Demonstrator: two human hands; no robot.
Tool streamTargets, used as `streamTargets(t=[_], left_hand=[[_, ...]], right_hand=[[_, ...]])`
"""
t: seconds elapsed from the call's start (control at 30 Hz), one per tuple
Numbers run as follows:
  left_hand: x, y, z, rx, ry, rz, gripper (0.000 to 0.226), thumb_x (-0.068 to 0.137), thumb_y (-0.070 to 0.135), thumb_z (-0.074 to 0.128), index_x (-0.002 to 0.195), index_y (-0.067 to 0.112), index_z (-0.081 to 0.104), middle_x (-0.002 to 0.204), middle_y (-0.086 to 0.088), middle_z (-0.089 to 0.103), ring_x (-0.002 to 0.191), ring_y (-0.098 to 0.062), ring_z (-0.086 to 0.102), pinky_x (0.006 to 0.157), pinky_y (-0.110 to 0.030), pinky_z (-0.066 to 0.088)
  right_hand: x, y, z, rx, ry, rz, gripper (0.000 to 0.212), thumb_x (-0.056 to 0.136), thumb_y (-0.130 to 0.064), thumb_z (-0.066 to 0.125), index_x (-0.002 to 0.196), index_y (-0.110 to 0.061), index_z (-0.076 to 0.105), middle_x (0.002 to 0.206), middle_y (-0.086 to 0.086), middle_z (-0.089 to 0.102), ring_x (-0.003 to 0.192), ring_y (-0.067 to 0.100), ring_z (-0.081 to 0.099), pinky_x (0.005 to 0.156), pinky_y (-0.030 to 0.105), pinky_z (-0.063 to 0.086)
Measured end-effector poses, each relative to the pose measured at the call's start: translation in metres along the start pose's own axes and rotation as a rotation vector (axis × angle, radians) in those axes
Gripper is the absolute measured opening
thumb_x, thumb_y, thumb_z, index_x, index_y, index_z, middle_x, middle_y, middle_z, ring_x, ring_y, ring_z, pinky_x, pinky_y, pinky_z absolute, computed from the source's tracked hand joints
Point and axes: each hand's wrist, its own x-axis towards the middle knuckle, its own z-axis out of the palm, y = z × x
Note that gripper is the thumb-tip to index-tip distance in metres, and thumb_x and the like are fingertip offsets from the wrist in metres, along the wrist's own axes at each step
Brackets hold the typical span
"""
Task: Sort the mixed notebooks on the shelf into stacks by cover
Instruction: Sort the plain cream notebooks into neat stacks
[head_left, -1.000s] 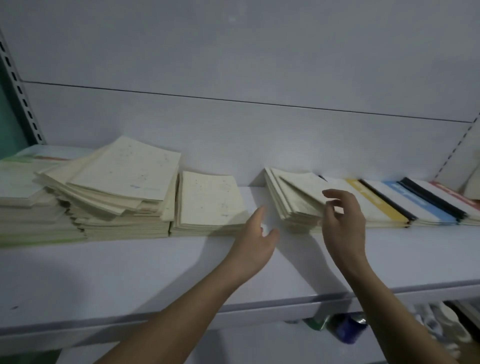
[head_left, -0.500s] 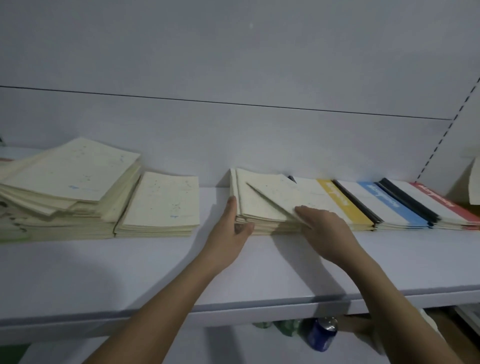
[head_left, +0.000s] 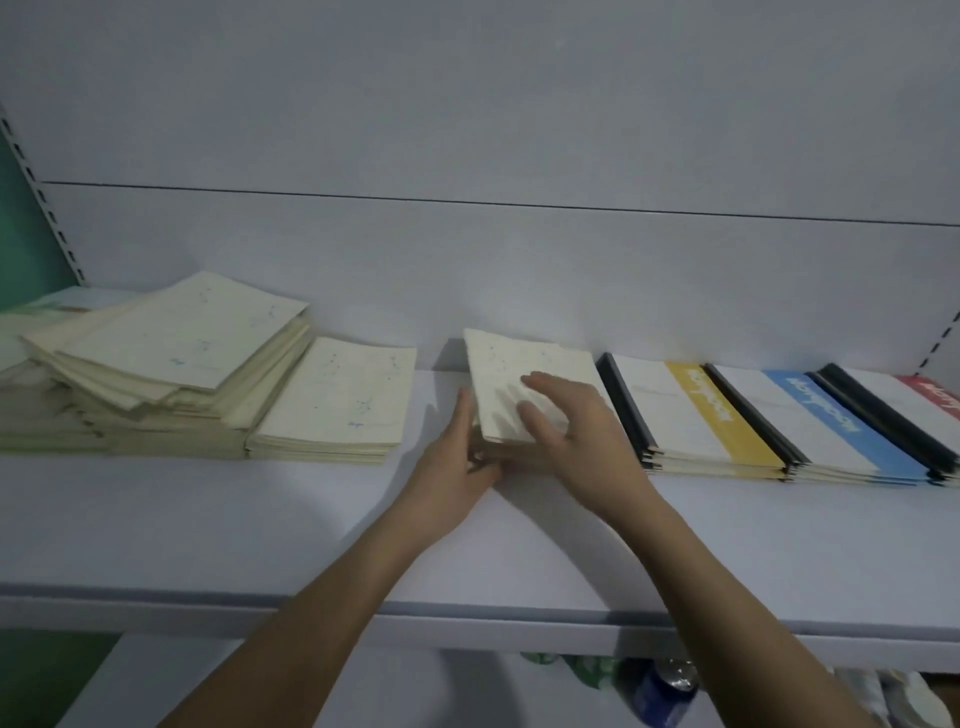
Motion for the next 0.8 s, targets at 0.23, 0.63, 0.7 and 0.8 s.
streamTargets(t=[0.23,0.63,0.7,0.8], left_hand=[[0.002,0.0,0.004,-0.014,0.014,-0.021,0.082,0.097,0.017,0.058,0.154,0.029,0.001,0.119,0.018,0.049,0.095,0.009,0.052,0.071,0.007,0.032],[0.0,0.004,0.004,0.037,-0.032,-0.05,0.087,0.1,0.021,0.052,0.151,0.032,-0.019,0.145,0.005,0.048,0.124,-0.014,0.051,0.094,-0.018,0.034],[-0.006,0.01,-0.001,-0.004,-0.053,-0.046,0.087,0.099,0.02,0.053,0.152,0.034,-0.015,0.144,0.007,0.048,0.121,-0.01,0.052,0.092,-0.018,0.036],[-0.021,0.028,-0.027,0.004,-0.085,-0.021,0.072,0.099,0.021,0.054,0.155,0.03,0.009,0.145,0.01,0.041,0.118,-0.001,0.043,0.09,-0.014,0.032]], right_hand=[[0.006,0.035,-0.01,-0.219,-0.055,0.425,0.032,0.094,-0.029,0.046,0.115,-0.005,0.052,0.12,0.014,0.054,0.103,0.029,0.05,0.078,0.034,0.037],[0.014,0.022,-0.006,-0.168,-0.138,0.564,0.031,0.092,-0.033,0.049,0.107,-0.006,0.049,0.1,0.007,0.055,0.085,0.024,0.05,0.058,0.029,0.033],[0.018,0.013,-0.009,-0.26,-0.176,0.56,0.041,0.093,-0.032,0.049,0.12,-0.001,0.048,0.118,0.016,0.054,0.101,0.031,0.052,0.075,0.034,0.041],[0.024,-0.013,-0.011,-0.379,-0.001,0.334,0.049,0.096,-0.025,0.05,0.135,0.002,0.04,0.139,0.02,0.043,0.126,0.034,0.041,0.101,0.04,0.035]])
